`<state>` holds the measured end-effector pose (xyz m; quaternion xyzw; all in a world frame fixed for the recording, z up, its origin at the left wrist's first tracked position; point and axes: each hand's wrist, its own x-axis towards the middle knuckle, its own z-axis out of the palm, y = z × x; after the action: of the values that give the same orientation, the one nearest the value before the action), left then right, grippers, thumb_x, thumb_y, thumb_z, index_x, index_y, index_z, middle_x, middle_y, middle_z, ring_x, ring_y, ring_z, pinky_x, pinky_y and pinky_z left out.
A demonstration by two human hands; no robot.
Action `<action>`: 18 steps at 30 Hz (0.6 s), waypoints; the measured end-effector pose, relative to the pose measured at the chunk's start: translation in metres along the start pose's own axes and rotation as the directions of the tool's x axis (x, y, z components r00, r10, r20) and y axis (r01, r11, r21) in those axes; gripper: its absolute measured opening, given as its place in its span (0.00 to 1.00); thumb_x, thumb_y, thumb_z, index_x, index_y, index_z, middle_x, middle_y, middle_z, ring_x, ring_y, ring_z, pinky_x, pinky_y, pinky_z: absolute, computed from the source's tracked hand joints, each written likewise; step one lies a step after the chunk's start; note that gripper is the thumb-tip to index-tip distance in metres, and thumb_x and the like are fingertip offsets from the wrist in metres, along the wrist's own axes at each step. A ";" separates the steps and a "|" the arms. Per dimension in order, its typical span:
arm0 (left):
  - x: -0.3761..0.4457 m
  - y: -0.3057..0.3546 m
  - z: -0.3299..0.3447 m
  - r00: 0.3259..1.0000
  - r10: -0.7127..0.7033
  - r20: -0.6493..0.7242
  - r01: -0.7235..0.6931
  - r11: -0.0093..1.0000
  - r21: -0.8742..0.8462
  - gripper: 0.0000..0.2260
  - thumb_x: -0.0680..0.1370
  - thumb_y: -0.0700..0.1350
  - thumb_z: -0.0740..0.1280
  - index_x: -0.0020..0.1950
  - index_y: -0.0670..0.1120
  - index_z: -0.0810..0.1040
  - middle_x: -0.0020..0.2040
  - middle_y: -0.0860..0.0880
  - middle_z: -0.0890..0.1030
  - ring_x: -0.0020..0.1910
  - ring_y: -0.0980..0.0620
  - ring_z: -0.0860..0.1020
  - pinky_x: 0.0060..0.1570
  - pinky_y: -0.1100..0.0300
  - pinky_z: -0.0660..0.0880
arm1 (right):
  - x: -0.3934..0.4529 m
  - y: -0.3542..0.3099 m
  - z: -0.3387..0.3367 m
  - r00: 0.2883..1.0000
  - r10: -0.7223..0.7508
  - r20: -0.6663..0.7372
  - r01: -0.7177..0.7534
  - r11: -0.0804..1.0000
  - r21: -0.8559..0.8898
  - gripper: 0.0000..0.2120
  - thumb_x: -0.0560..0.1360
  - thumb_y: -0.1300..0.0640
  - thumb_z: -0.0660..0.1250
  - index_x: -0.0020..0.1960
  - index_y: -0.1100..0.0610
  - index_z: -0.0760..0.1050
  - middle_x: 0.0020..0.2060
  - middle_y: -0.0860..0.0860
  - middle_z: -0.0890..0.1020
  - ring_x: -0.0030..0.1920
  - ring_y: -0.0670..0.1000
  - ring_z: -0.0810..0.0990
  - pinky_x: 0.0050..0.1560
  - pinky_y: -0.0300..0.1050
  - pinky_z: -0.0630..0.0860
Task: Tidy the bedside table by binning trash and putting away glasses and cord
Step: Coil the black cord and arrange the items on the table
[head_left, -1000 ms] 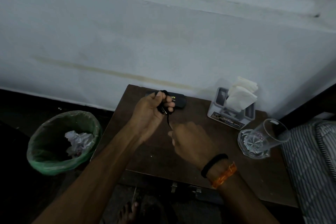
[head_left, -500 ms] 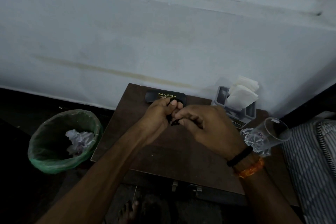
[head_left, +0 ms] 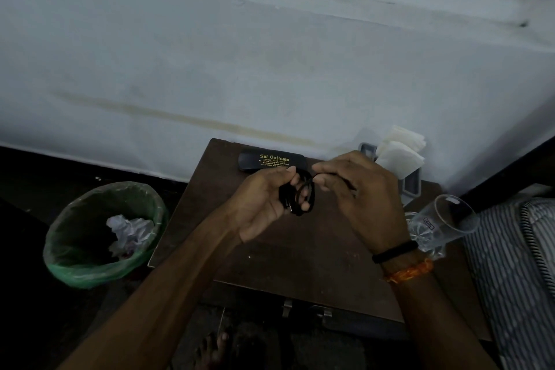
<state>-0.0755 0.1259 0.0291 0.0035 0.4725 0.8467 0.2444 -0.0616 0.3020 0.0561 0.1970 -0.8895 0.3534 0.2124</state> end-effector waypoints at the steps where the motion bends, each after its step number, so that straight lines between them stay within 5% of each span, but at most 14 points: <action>1: 0.000 0.000 0.000 1.000 -0.009 0.004 0.009 1.000 -0.008 0.12 0.82 0.43 0.57 0.41 0.41 0.70 0.37 0.42 0.74 0.35 0.48 0.72 0.36 0.58 0.76 | -0.001 -0.002 0.003 1.000 0.020 -0.013 -0.019 1.000 0.018 0.06 0.75 0.62 0.72 0.51 0.57 0.84 0.45 0.49 0.83 0.44 0.42 0.81 0.47 0.35 0.79; 3: 0.001 -0.001 0.000 1.000 -0.027 -0.015 0.027 0.999 -0.030 0.10 0.82 0.43 0.58 0.43 0.42 0.70 0.36 0.43 0.75 0.34 0.51 0.71 0.33 0.61 0.73 | -0.003 -0.007 0.009 0.997 0.066 -0.028 -0.065 0.997 0.041 0.05 0.75 0.59 0.73 0.50 0.55 0.84 0.45 0.46 0.85 0.44 0.42 0.83 0.47 0.43 0.81; 8: 0.002 0.000 -0.003 0.996 0.009 -0.087 -0.011 1.000 -0.023 0.12 0.82 0.45 0.59 0.39 0.42 0.71 0.34 0.46 0.72 0.31 0.54 0.68 0.29 0.64 0.68 | -0.003 -0.011 0.016 0.994 0.106 -0.033 -0.105 0.994 0.031 0.07 0.74 0.57 0.73 0.51 0.54 0.85 0.46 0.46 0.86 0.46 0.41 0.83 0.50 0.35 0.79; 12: 0.004 -0.003 -0.005 0.992 0.045 -0.117 -0.044 0.999 0.008 0.09 0.83 0.43 0.58 0.51 0.39 0.72 0.41 0.42 0.71 0.35 0.53 0.72 0.30 0.63 0.69 | -0.004 -0.014 0.015 0.981 0.008 0.192 0.008 0.997 -0.083 0.14 0.77 0.66 0.68 0.61 0.59 0.81 0.52 0.52 0.85 0.51 0.48 0.84 0.53 0.39 0.80; 14: 0.005 -0.002 -0.004 0.991 0.047 -0.128 -0.052 0.998 -0.032 0.07 0.83 0.43 0.58 0.55 0.40 0.71 0.43 0.41 0.71 0.37 0.51 0.72 0.31 0.62 0.70 | -0.005 -0.018 0.015 0.976 0.102 0.194 -0.106 0.994 0.010 0.14 0.78 0.67 0.65 0.62 0.56 0.77 0.51 0.49 0.85 0.48 0.44 0.84 0.49 0.38 0.82; 18: 0.002 -0.003 0.001 0.988 0.045 -0.149 -0.056 0.996 -0.065 0.10 0.82 0.41 0.59 0.41 0.42 0.71 0.36 0.45 0.70 0.33 0.52 0.69 0.30 0.62 0.71 | -0.006 -0.018 0.023 0.940 0.334 0.070 -0.341 0.908 0.242 0.05 0.77 0.59 0.69 0.52 0.55 0.76 0.40 0.46 0.85 0.40 0.43 0.85 0.43 0.46 0.84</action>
<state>-0.0764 0.1290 0.0272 -0.0556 0.4596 0.8664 0.1872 -0.0531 0.2753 0.0476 0.0706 -0.8610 0.4917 0.1095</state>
